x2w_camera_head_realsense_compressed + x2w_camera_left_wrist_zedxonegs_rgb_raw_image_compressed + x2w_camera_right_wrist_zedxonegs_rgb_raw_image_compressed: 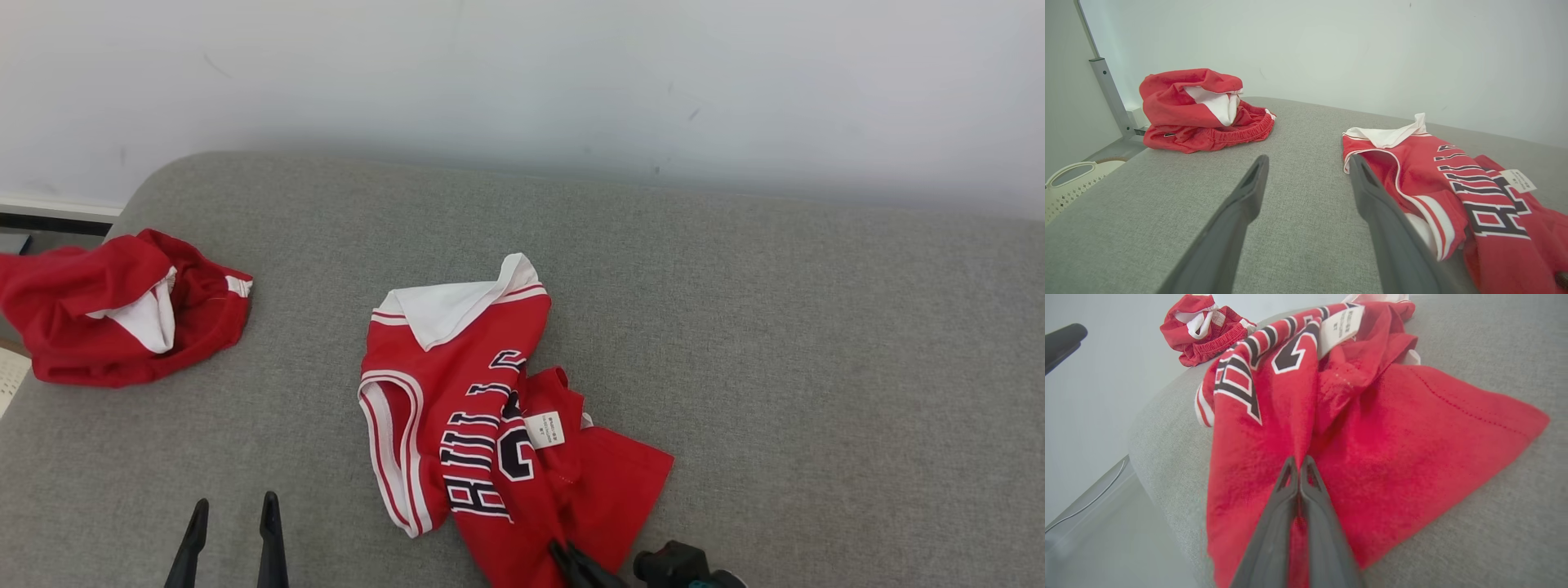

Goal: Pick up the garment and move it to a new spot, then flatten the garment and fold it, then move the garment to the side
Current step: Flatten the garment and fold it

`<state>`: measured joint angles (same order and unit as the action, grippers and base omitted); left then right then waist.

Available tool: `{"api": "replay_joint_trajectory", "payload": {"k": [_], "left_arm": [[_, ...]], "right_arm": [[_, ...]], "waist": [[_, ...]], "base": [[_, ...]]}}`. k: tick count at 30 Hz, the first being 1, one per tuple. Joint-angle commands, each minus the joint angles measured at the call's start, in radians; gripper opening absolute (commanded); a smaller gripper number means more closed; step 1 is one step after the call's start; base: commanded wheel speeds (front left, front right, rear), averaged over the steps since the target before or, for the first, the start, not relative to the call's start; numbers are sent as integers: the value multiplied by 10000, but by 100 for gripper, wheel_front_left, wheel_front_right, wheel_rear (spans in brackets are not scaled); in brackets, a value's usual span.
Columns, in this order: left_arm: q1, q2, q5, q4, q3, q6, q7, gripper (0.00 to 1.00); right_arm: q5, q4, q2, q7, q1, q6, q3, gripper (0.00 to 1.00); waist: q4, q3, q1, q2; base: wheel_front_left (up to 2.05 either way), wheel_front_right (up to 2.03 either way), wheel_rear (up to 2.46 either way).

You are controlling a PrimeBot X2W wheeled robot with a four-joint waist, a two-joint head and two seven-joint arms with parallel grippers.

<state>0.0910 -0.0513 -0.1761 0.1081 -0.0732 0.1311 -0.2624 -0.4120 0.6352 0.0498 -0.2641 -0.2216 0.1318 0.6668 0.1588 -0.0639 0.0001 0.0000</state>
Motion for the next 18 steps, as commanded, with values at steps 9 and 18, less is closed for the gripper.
{"api": "replay_joint_trajectory", "payload": {"k": [9,18], "left_arm": [[59,13,-225,43,-33,-17,-32,100],[95,12,-170,195,94,-16,-33,100]], "right_arm": [[896,-1534,14,-6,287,-23,-2114,0],[1462,-3347,326,-6,-48,-23,-3970,0]], "waist": [[-214,58,-1,0],[-263,256,-1,0]], "base": [[0,0,0],[0,0,0]]}}
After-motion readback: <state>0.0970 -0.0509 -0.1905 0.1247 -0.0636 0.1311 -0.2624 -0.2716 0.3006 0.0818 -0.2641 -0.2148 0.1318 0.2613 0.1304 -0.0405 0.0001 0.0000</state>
